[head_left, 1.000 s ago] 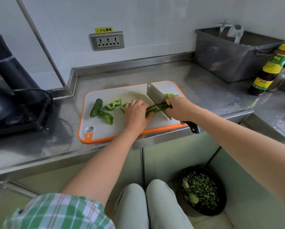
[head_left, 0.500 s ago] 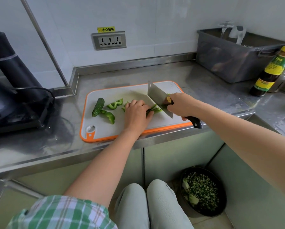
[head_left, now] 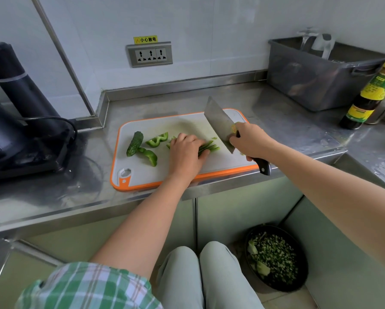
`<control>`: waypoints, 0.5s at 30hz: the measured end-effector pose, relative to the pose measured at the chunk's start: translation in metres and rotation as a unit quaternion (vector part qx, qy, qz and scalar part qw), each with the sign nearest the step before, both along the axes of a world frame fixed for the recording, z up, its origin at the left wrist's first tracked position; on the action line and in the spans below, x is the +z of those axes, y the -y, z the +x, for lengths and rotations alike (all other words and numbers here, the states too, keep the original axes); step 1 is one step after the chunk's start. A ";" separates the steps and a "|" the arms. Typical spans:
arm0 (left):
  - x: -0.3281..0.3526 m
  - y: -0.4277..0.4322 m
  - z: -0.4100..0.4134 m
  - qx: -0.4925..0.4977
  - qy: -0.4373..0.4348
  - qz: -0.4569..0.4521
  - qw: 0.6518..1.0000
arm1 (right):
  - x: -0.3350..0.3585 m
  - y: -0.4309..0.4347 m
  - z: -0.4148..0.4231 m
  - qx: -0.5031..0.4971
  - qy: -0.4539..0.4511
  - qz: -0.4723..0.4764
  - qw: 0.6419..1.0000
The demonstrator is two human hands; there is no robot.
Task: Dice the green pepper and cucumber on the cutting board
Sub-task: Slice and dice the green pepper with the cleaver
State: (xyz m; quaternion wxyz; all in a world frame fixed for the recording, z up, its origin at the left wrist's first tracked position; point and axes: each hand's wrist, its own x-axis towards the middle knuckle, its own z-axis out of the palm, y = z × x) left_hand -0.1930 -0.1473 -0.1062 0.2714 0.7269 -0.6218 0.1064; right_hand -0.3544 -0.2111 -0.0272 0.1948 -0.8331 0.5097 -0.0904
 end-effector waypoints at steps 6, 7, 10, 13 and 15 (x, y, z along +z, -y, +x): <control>-0.001 -0.002 0.001 -0.001 -0.005 -0.006 1.000 | 0.010 -0.006 0.003 0.054 -0.075 0.027 0.995; -0.002 -0.002 0.001 -0.002 -0.008 -0.007 1.000 | 0.008 -0.007 0.003 0.055 -0.075 0.021 0.995; -0.003 -0.001 0.001 -0.003 -0.013 -0.010 1.000 | 0.000 -0.009 0.002 0.051 -0.060 0.002 0.997; -0.003 -0.001 0.001 -0.001 -0.015 -0.011 1.000 | -0.009 -0.008 0.000 0.025 -0.023 -0.004 0.999; -0.002 -0.002 0.001 -0.001 -0.016 -0.011 1.000 | -0.011 -0.007 -0.002 0.013 -0.006 -0.006 1.000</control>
